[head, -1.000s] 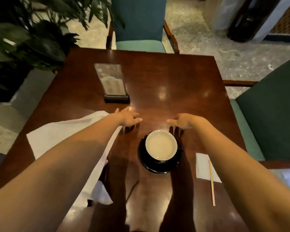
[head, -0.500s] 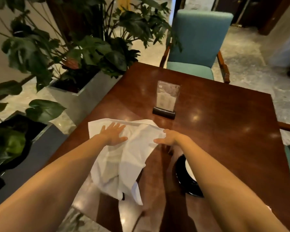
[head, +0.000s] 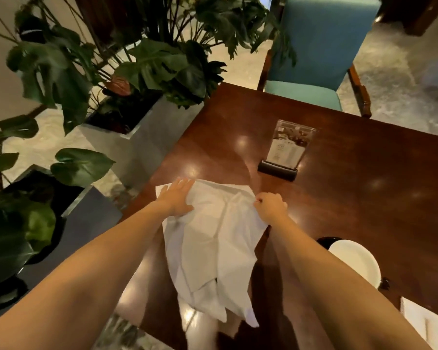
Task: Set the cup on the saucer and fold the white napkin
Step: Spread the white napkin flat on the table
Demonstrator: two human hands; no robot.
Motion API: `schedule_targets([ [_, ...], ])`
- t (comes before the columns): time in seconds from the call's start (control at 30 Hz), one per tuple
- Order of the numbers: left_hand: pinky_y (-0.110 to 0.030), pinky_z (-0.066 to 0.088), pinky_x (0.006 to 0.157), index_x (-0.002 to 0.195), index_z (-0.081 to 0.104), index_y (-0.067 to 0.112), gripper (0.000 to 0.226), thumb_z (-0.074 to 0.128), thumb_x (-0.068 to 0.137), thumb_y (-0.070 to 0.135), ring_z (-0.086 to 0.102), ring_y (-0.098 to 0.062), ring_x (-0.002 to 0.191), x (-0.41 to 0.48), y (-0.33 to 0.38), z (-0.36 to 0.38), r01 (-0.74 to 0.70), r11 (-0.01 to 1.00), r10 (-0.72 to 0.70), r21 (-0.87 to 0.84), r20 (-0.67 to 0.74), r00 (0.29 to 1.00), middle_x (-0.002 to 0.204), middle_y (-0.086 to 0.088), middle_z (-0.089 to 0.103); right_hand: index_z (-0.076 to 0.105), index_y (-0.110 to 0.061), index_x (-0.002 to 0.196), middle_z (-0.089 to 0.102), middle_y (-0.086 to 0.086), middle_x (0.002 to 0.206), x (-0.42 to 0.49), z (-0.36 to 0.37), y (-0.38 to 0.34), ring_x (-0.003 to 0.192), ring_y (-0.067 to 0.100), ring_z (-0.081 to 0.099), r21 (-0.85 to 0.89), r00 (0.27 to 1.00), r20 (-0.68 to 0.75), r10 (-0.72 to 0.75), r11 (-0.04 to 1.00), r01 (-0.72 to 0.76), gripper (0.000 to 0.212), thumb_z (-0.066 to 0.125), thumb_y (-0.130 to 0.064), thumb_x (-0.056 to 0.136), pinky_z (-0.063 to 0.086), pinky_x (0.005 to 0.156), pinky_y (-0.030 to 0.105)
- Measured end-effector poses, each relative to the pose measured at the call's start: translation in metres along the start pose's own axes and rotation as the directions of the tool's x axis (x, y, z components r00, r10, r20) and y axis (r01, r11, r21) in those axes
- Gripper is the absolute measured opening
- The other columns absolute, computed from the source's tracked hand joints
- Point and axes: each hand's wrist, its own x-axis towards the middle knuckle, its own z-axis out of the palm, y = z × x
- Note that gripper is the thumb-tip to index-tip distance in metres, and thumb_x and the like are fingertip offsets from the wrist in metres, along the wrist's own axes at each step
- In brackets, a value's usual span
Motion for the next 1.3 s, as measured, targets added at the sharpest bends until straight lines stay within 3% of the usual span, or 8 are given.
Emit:
schedule_targets([
  [0.07, -0.050, 0.015, 0.114, 0.149, 0.005, 0.024, 0.080, 0.055, 0.088, 0.034, 0.006, -0.026, 0.144, 0.009, 0.003, -0.003, -0.032, 0.999, 0.032, 0.000, -0.017, 0.999, 0.157, -0.003, 0.011, 0.040, -0.020, 0.057, 0.048, 0.012, 0.076, -0.003, 0.004, -0.002, 0.078, 0.027, 0.045, 0.124, 0.988, 0.033, -0.151, 0.982, 0.146, 0.036, 0.041, -0.016, 0.093, 0.034, 0.069, 0.038],
  [0.17, -0.049, 0.029, 0.108, 0.146, 0.019, 0.028, 0.072, 0.056, 0.085, 0.028, 0.033, -0.029, 0.134, 0.018, 0.007, -0.006, -0.087, 0.996, 0.087, -0.024, -0.013, 0.996, 0.148, -0.004, 0.036, 0.037, -0.008, 0.061, 0.037, 0.012, 0.065, -0.016, -0.006, -0.004, 0.058, 0.020, 0.034, 0.243, 0.946, 0.041, -0.321, 0.922, 0.303, 0.037, 0.043, -0.019, 0.096, 0.023, 0.055, 0.033],
  [0.33, -0.046, 0.043, 0.096, 0.135, 0.034, 0.035, 0.061, 0.059, 0.079, 0.037, 0.042, -0.026, 0.121, 0.022, 0.006, -0.002, -0.115, 0.986, 0.112, -0.117, -0.033, 0.993, 0.137, 0.001, 0.044, 0.061, 0.000, 0.079, 0.054, 0.009, 0.074, -0.024, -0.028, 0.000, 0.066, 0.016, 0.047, 0.277, 0.956, 0.086, -0.279, 0.929, 0.246, 0.033, 0.054, -0.030, 0.091, 0.035, 0.060, 0.030],
  [0.53, -0.055, 0.018, 0.111, 0.147, 0.011, 0.026, 0.079, 0.046, 0.085, 0.059, 0.004, -0.024, 0.143, 0.006, -0.001, 0.029, -0.084, 0.995, 0.084, 0.049, 0.005, 0.996, 0.157, 0.000, 0.004, 0.063, -0.003, 0.098, 0.063, 0.016, 0.101, -0.016, -0.041, 0.017, 0.102, 0.034, 0.051, -0.126, 0.941, -0.337, 0.024, 0.989, -0.071, 0.024, 0.040, -0.002, 0.092, 0.044, 0.077, 0.038],
  [0.7, -0.046, 0.012, 0.116, 0.148, 0.014, 0.018, 0.068, 0.038, 0.093, 0.051, 0.002, -0.029, 0.144, 0.000, -0.011, 0.046, 0.011, 0.999, -0.014, -0.034, -0.095, 0.995, 0.158, -0.010, 0.004, 0.052, -0.002, 0.118, 0.049, 0.017, 0.121, -0.012, -0.040, 0.015, 0.111, 0.033, 0.041, -0.132, 0.848, -0.527, 0.048, 0.982, -0.138, 0.028, 0.046, 0.004, 0.091, 0.039, 0.090, 0.035],
  [0.9, -0.034, 0.016, 0.116, 0.147, 0.019, 0.022, 0.053, 0.031, 0.097, 0.009, 0.007, -0.025, 0.144, 0.001, -0.013, 0.051, -0.071, 0.997, 0.079, 0.043, -0.205, 0.976, 0.157, -0.007, 0.013, 0.062, -0.004, 0.114, 0.064, 0.017, 0.117, -0.056, 0.054, -0.036, 0.104, 0.041, 0.062, -0.301, 0.836, -0.283, -0.471, 0.871, 0.388, 0.042, 0.060, -0.021, 0.075, 0.049, 0.087, 0.055],
  [1.03, -0.036, 0.022, 0.113, 0.144, 0.028, 0.019, 0.060, 0.047, 0.089, 0.005, 0.018, -0.027, 0.142, 0.011, -0.023, 0.040, -0.204, 0.955, 0.255, 0.213, -0.246, 0.935, 0.154, -0.008, 0.024, 0.065, -0.022, 0.119, 0.063, 0.000, 0.125, -0.087, 0.106, -0.039, 0.116, 0.025, 0.059, -0.437, 0.883, 0.072, -0.463, 0.782, 0.445, 0.061, 0.031, -0.043, 0.073, 0.043, 0.094, 0.051],
  [1.3, -0.043, 0.014, 0.115, 0.147, 0.017, 0.026, 0.056, 0.036, 0.096, 0.012, 0.014, -0.025, 0.143, 0.036, -0.042, 0.010, -0.191, 0.852, 0.307, 0.488, -0.171, 0.936, 0.156, -0.004, 0.016, 0.059, -0.014, 0.125, 0.052, 0.013, 0.137, -0.070, 0.059, 0.023, 0.128, 0.033, 0.047, -0.396, 0.872, 0.071, -0.484, 0.789, 0.470, 0.054, 0.066, -0.014, 0.071, 0.026, 0.100, 0.065],
])
